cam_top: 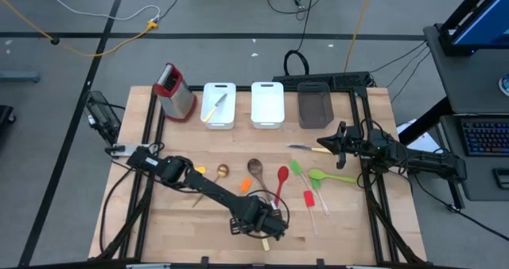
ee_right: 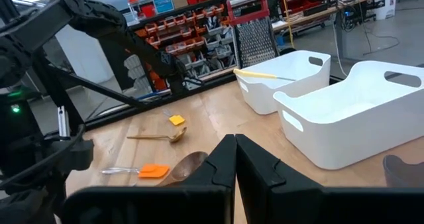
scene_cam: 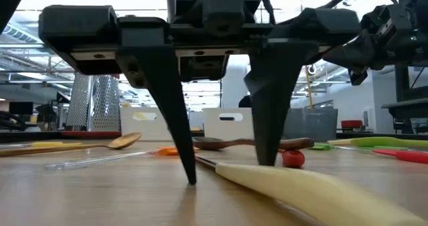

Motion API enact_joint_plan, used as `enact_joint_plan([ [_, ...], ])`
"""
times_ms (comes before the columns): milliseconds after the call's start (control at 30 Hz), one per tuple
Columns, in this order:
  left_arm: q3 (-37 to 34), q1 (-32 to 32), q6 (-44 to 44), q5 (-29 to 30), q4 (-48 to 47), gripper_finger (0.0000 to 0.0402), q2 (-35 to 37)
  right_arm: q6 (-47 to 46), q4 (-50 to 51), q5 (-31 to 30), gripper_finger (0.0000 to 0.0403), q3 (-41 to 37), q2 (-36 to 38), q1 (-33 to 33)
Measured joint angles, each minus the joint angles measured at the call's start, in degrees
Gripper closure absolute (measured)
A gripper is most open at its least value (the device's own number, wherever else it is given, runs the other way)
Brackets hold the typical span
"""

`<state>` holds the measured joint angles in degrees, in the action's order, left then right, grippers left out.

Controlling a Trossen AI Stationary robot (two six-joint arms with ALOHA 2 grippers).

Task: Pick & Place Kitchen Items
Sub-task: Put the bottom yellow knife into the left white bin

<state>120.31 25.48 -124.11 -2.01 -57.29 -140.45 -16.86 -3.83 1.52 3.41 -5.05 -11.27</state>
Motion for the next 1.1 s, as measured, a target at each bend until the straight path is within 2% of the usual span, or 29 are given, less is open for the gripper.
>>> enact_joint_plan([
  [300, 0.00, 0.39, 1.00, 1.85, 0.24, 0.0190, -0.26, 0.00, 0.03, 0.00, 0.0399, 0.00, -0.01, 0.00],
  [833, -0.09, 0.28, -0.83, 1.62, 0.28, 0.0190, -0.60, 0.00, 0.03, 0.02, 0.0399, -0.01, -0.01, 0.00],
  [967, -0.23, -0.16, -0.87, -1.48, -1.07, 0.0193, -0.95, 0.00, 0.03, 0.02, 0.0399, 0.00, -0.01, 0.00],
  [1100, -1.52, -0.48, -2.47, -4.77, -0.49, 0.0224, -1.74, 0.00, 0.03, 0.02, 0.0399, -0.01, -0.01, 0.00],
])
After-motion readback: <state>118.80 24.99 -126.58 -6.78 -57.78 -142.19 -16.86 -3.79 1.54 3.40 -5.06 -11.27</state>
